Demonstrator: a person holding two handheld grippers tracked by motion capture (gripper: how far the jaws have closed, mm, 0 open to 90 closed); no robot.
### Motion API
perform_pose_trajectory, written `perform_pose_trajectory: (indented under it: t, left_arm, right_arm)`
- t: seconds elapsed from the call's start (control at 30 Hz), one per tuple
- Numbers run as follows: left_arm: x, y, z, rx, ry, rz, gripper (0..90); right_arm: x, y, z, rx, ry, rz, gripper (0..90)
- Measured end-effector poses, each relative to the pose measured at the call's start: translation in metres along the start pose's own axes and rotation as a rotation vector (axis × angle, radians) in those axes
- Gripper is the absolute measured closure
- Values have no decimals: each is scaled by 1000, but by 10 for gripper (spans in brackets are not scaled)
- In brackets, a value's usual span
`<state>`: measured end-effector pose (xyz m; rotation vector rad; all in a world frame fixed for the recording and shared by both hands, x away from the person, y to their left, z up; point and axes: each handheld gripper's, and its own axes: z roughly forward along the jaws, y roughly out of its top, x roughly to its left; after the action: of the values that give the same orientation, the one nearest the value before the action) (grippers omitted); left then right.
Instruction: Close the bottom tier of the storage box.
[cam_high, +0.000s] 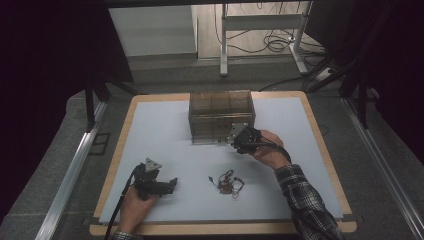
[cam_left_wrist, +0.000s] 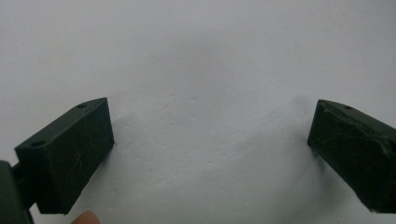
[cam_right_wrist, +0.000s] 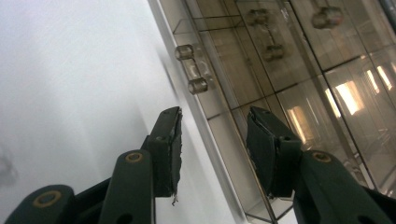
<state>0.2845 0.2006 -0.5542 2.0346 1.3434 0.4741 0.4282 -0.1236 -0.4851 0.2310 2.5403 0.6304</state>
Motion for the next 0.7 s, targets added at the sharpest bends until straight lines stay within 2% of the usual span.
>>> perform_pose_trajectory:
  t: [0.2,0.3,0.4,0.7]
  left_arm:
    - [0,0,0,0,0,0,5]
    - [0,0,0,0,0,0,5]
    - [0,0,0,0,0,0,5]
    - [0,0,0,0,0,-3,5]
  right_arm:
    - [-9,-2,-1,8,13,23,538]
    - [-15,-4,0,7,47,30,538]
    - [-19,-6,1,13,59,42,539]
    - [-29,-9,6,31,105,39,544]
